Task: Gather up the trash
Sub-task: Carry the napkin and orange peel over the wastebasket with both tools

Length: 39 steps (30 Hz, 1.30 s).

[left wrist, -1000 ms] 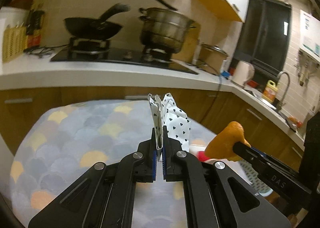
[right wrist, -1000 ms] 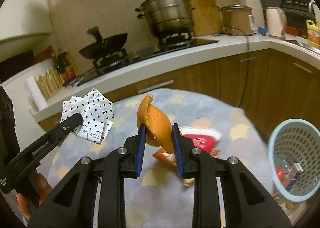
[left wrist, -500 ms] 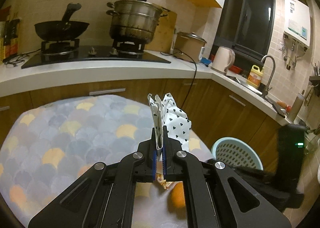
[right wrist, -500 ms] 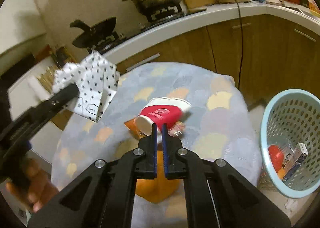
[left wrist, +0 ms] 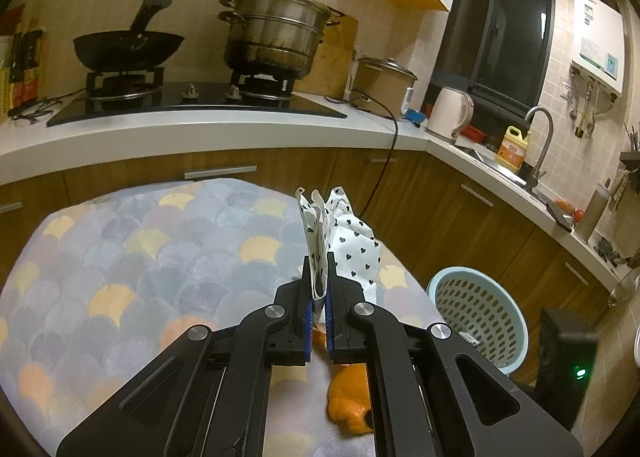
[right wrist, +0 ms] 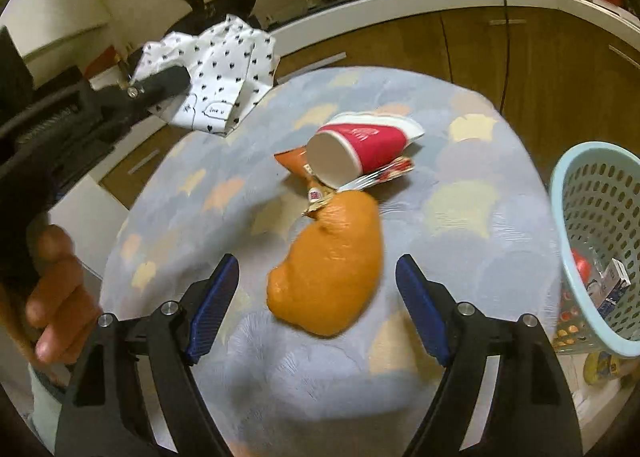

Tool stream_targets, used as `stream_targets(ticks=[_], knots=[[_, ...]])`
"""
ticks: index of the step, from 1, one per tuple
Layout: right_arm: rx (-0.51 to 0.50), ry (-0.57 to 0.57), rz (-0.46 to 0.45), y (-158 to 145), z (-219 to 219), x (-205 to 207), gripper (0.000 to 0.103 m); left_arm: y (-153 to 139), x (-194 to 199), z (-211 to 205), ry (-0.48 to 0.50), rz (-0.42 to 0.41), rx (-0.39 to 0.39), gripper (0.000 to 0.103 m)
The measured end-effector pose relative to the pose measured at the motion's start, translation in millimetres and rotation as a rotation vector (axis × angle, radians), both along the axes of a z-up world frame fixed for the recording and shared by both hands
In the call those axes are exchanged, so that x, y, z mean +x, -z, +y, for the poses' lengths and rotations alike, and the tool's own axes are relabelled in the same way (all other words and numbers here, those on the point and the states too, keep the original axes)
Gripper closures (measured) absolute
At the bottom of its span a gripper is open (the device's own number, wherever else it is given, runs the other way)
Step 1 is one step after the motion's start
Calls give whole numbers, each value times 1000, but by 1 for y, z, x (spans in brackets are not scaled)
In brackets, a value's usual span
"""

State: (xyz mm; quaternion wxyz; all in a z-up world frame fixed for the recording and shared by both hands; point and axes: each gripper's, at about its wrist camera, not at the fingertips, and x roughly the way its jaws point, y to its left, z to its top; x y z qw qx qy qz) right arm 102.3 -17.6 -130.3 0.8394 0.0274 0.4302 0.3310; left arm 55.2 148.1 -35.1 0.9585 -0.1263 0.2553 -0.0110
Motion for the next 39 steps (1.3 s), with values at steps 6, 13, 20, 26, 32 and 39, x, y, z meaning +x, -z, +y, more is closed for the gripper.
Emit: stream_targets(ticks=[6, 13, 20, 26, 32, 39], knots=[[-9, 8, 31, 6, 2, 5, 68, -4, -3, 2, -1, -4, -4, 100], [-12, 86, -134, -40, -41, -12, 73, -12, 6, -23, 53, -10, -8, 100], [57, 312, -162, -62, -138, 9, 73, -20, 29, -88, 174, -2, 47, 100], [-9, 539, -152, -54, -212, 24, 73, -10, 64, -150, 265, 51, 96, 100], [-71, 645, -103, -30, -253, 39, 73, 12, 99, -207, 360, 119, 107, 100], [-81, 697, -3, 3, -280, 59, 70, 48, 136, -254, 422, 221, 154, 95]])
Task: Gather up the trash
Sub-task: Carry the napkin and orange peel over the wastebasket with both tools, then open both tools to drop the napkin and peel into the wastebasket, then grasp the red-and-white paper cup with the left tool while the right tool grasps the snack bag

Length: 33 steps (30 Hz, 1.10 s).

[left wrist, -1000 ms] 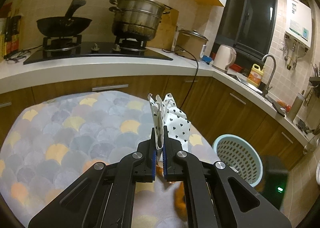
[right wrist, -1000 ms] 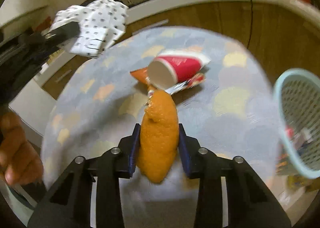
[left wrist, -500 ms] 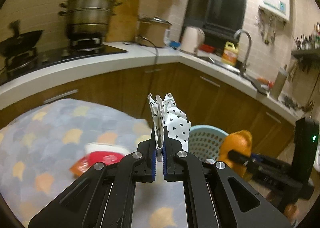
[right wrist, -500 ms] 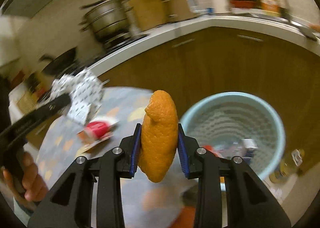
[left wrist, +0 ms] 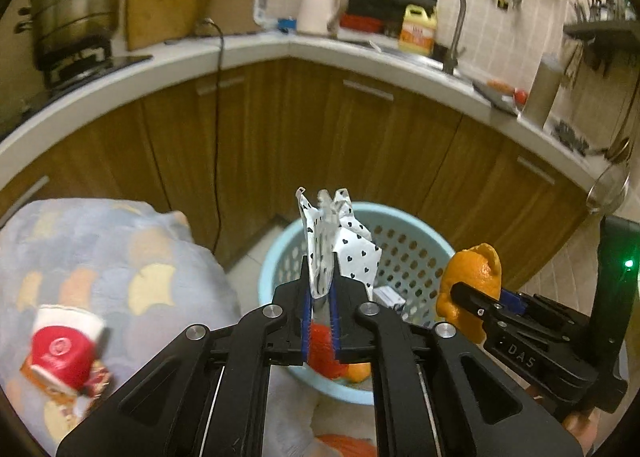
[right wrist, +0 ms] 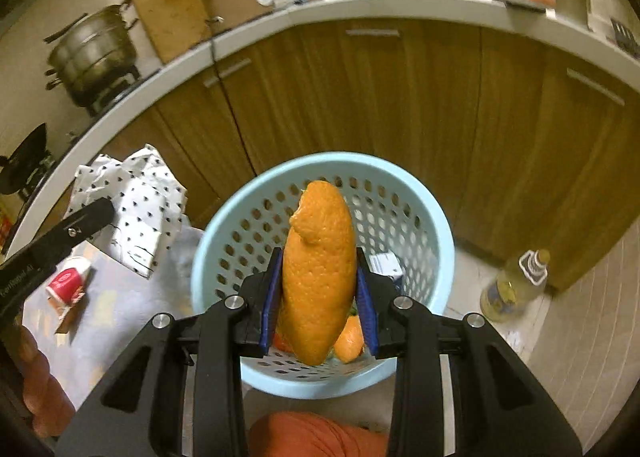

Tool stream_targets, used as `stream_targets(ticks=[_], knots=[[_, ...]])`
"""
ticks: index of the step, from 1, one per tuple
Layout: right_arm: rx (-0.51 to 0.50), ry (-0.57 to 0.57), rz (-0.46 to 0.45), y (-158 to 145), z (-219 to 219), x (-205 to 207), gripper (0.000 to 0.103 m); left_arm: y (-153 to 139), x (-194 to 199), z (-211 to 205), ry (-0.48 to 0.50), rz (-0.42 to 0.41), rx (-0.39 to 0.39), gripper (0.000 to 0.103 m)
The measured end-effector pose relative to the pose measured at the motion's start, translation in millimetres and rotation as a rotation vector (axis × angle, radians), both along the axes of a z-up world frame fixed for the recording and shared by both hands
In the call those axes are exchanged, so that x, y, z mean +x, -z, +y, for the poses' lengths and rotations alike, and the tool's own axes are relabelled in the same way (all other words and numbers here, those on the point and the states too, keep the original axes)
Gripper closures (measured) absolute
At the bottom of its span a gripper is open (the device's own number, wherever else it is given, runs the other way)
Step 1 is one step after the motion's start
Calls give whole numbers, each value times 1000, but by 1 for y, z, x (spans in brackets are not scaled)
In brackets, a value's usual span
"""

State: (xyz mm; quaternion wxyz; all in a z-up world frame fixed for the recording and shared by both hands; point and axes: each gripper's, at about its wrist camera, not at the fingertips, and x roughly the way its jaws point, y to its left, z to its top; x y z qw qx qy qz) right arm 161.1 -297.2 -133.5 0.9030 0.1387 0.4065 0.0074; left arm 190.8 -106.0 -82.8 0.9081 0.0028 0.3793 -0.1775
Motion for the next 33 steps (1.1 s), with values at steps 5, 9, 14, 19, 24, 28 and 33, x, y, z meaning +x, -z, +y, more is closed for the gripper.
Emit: stream_targets(ticks=[5, 9, 14, 19, 24, 28, 33], knots=[[21, -6, 37, 11, -4, 6, 57, 17, 8, -10, -3, 29, 35, 61], [30, 0, 33, 11, -6, 7, 56, 22, 10, -8, -4, 43, 47, 60], [30, -10, 19, 6, -3, 4, 56, 21, 6, -1, -16, 37, 42, 60], [21, -55, -5, -5, 14, 0, 56, 12, -5, 10, -37, 13, 36, 60], [11, -111, -26, -15, 41, -4, 56, -3, -19, 37, -79, -17, 8, 60], [20, -187, -46, -25, 75, -8, 56, -17, -34, 72, -141, -42, -23, 60], [-7, -296, -71, -30, 126, -15, 56, -32, -54, 122, -248, -89, -33, 56]])
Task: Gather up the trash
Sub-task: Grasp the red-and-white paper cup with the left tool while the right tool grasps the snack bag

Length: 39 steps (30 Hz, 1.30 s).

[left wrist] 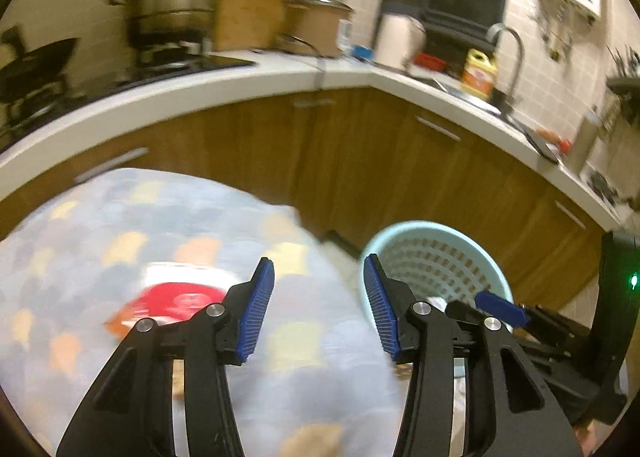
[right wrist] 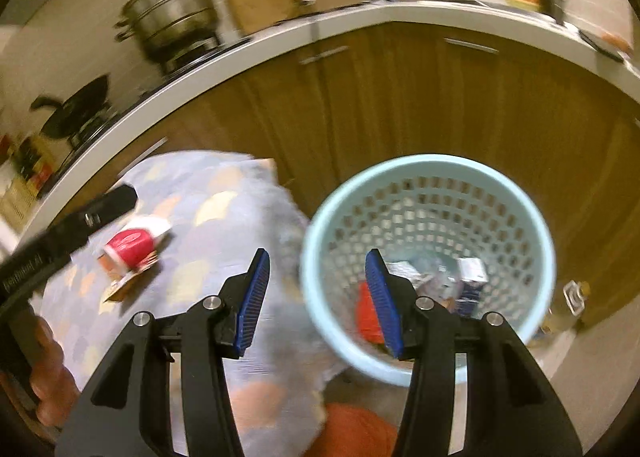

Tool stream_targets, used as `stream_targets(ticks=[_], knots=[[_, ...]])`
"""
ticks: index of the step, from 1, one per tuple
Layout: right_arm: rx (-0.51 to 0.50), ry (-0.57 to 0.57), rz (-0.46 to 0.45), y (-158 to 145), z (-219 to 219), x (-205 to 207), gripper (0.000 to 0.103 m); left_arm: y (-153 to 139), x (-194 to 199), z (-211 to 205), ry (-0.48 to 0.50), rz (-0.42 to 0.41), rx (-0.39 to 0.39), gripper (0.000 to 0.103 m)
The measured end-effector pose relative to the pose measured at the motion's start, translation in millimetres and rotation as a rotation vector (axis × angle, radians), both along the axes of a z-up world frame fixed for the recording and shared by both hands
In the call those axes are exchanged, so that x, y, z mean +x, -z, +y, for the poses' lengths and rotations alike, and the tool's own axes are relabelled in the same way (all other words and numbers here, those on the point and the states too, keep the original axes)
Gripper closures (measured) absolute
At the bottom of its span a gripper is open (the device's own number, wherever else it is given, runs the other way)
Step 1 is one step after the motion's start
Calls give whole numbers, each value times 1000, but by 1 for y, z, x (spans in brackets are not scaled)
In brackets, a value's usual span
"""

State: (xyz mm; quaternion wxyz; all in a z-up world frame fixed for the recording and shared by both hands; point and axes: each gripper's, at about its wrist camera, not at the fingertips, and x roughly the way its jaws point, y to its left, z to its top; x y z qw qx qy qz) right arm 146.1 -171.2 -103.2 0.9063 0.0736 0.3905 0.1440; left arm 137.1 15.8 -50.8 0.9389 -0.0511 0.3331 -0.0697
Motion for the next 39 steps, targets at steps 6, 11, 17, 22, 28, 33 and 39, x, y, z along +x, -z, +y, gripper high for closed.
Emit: stream_targets(ticks=[6, 11, 17, 22, 28, 33, 39], knots=[[5, -116, -35, 3, 57, -9, 57, -2, -16, 66, -91, -4, -27, 53], [20, -182, -17, 14, 97, -8, 57, 11, -14, 98, -85, 53, -84, 53], [-32, -199, 5, 31, 124, -5, 57, 34, 0, 100, -50, 120, -71, 46], [-34, -184, 48, 42, 124, 2, 57, 50, 17, 100, -67, 162, -60, 45], [-69, -180, 51, 44, 130, 4, 57, 67, 24, 107, -50, 190, -116, 36], [-84, -178, 51, 44, 132, 5, 57, 77, 27, 101, -30, 202, -85, 35], [-105, -176, 48, 44, 134, 5, 57, 72, 22, 106, -34, 166, -113, 42]])
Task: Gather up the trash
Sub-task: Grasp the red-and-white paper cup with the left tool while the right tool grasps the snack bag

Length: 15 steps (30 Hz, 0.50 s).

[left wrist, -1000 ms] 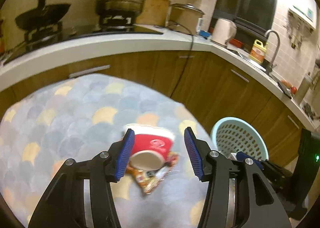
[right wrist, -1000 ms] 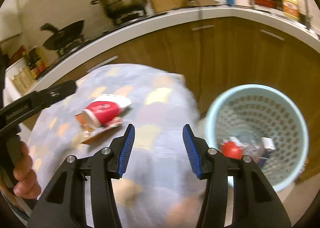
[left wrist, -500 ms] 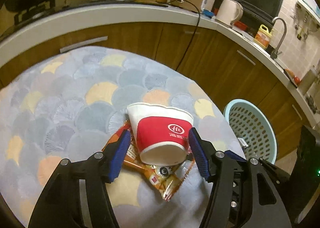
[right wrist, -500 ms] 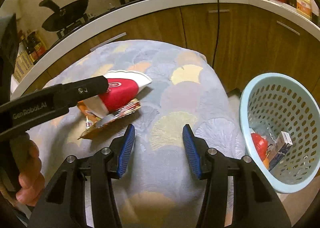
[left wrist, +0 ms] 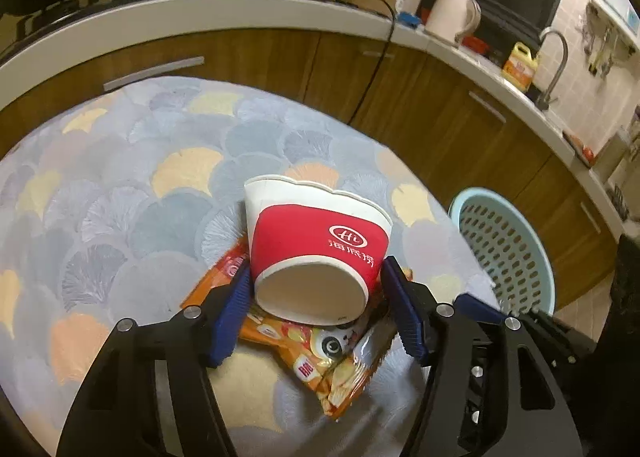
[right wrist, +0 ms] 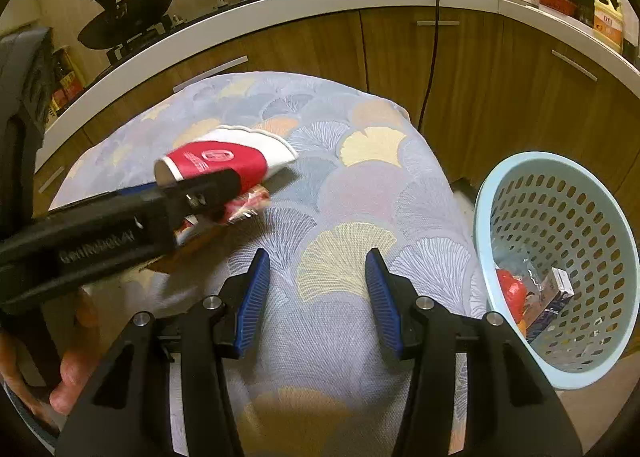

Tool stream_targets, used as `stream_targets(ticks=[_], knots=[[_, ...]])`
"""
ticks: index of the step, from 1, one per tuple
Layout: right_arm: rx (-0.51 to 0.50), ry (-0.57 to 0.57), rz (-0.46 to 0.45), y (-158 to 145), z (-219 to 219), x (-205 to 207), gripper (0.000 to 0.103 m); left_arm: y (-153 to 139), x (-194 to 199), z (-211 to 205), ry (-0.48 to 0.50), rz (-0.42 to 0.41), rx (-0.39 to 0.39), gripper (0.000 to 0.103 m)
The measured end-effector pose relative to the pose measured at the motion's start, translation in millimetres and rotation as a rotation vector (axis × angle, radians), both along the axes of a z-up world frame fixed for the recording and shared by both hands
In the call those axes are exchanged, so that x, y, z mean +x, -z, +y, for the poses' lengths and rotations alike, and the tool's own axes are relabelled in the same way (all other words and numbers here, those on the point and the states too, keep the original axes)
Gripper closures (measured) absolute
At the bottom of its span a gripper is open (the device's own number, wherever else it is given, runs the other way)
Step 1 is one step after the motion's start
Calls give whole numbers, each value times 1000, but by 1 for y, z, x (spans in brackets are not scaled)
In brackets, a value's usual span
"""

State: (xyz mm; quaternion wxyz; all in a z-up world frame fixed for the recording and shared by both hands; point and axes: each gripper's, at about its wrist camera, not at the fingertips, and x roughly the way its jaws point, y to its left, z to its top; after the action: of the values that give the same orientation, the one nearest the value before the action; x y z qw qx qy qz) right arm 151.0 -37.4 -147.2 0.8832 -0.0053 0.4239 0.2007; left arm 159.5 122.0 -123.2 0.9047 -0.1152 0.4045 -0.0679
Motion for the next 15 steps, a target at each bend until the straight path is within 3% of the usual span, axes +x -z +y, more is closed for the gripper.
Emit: stream_targets(ticks=[6, 8, 9, 10, 15], knots=[[62, -48, -27, -17, 8, -4, 57, -34, -22, 17, -46, -108, -8, 42], [71, -78, -38, -24, 19, -6, 45, -44, -31, 29, -81, -139, 3, 42], [77, -96, -52, -30, 26, -7, 30, -47, -35, 37, -103, -152, 10, 42], [82, -106, -66, -34, 32, -9, 23, -49, -38, 42, -120, -161, 18, 42], [63, -126, -70, -36, 58, 0, 10, -49, -52, 82, -233, -200, 6, 42]])
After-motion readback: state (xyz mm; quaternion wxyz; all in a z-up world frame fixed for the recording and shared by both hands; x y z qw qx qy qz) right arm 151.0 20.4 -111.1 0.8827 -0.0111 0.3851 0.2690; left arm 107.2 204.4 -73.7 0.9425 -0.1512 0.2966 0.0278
